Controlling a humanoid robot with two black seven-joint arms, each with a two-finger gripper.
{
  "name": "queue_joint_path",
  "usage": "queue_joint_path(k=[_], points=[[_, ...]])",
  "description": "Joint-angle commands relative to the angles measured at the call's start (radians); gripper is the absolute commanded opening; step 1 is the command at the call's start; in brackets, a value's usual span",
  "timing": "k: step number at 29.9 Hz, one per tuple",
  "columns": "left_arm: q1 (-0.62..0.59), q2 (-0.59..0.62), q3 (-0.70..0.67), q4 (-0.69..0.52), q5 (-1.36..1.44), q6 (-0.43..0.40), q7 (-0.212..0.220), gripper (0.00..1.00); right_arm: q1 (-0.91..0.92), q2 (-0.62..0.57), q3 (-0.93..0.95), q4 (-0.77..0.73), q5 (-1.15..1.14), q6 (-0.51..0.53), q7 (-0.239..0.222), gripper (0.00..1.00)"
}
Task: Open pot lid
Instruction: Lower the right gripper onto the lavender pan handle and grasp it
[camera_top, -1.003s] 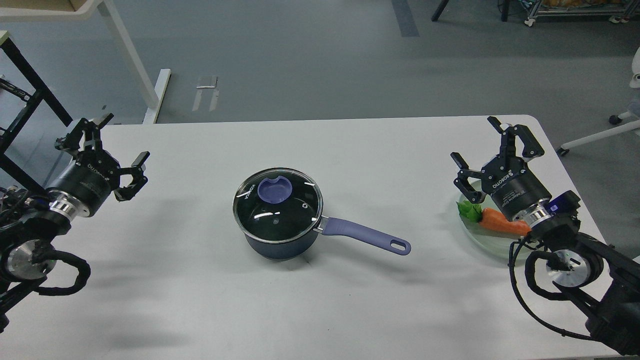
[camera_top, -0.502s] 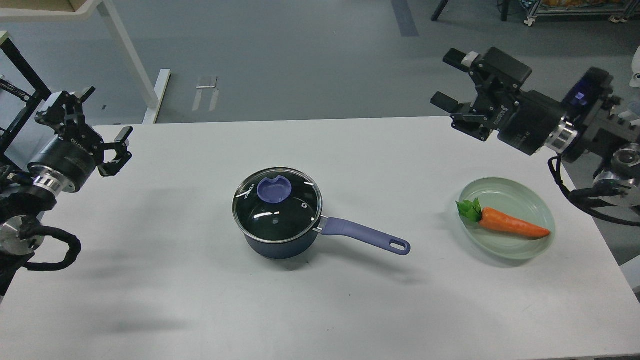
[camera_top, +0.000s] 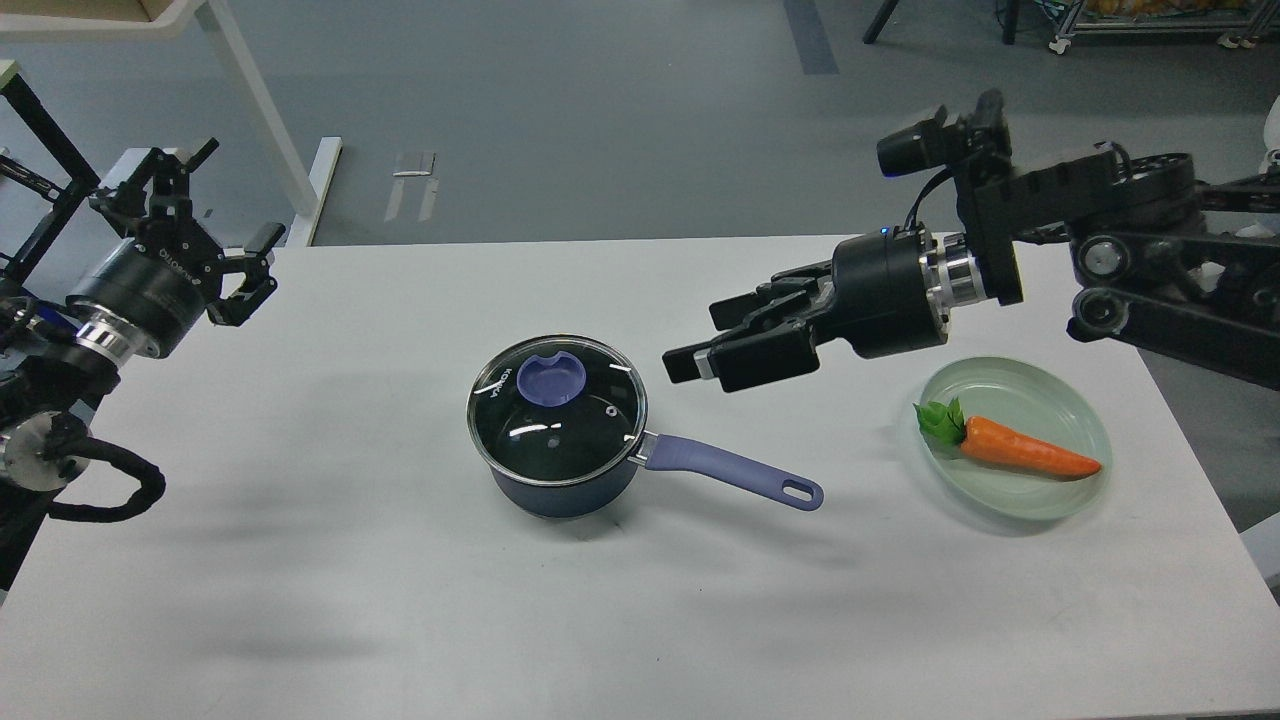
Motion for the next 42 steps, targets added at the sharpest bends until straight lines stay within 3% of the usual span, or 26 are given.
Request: queue_joint_path(k=[1,11,18,26,34,42], points=[[0.0,0.007,-0.006,-0.018,0.0,0.001,0.0,0.99,-0.003,0.023,-0.086,-0.008,-0.167,-0.073,0.0,0.99],[0.003,0.007,-0.009,-0.049,0.0,0.004,0.0,0.99,-0.119,0.035,-0.132,-0.064,-0.221,-0.089,0.0,0.98],[0.003,0.007,-0.011,-0.058,0.0,0.004,0.0,0.99,-0.152,0.037,-0.132,-0.078,-0.232,-0.115,0.0,0.92],[0.003,0.008,-0.012,-0.065,0.0,0.004,0.0,0.99,-0.159,0.073,-0.136,-0.104,-0.235,-0.135,0.0,0.67],[0.003,0.007,-0.012,-0.066,0.0,0.004,0.0,0.99,-0.169,0.124,-0.144,-0.159,-0.247,-0.135,0.0,0.64],[0.003,0.007,-0.014,-0.066,0.0,0.004,0.0,0.99,-0.169,0.139,-0.149,-0.173,-0.25,-0.135,0.0,0.43]])
